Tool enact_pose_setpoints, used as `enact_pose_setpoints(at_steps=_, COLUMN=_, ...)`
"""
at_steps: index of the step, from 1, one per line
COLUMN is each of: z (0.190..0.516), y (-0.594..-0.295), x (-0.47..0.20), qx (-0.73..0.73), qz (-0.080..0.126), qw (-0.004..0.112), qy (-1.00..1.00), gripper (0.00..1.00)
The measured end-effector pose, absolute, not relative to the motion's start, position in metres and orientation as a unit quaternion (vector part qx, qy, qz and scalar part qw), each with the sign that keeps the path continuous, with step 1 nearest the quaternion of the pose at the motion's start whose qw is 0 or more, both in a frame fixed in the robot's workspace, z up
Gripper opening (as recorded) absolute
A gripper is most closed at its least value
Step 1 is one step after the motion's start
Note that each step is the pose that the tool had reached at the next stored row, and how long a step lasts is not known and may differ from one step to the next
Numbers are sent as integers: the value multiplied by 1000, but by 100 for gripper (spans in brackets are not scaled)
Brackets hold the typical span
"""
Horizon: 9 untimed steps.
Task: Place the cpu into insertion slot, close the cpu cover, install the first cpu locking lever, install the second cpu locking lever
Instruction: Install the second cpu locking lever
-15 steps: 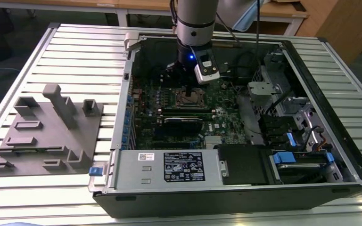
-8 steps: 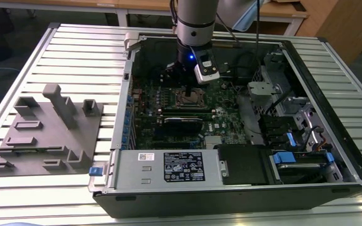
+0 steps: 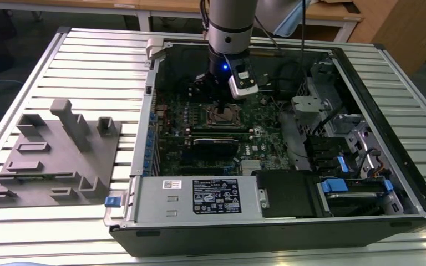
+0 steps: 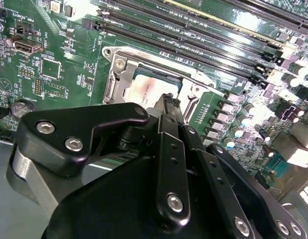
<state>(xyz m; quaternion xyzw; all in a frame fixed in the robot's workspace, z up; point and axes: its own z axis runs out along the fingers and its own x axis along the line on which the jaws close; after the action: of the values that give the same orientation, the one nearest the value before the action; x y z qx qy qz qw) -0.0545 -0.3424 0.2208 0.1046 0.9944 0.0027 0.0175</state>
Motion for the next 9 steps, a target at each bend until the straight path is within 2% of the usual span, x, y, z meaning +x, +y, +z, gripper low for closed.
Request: enact_pose_setpoints(at_steps=9, z=221, y=-342, x=-55, qx=105, qz=2, qw=14, qy=994, gripper=11)
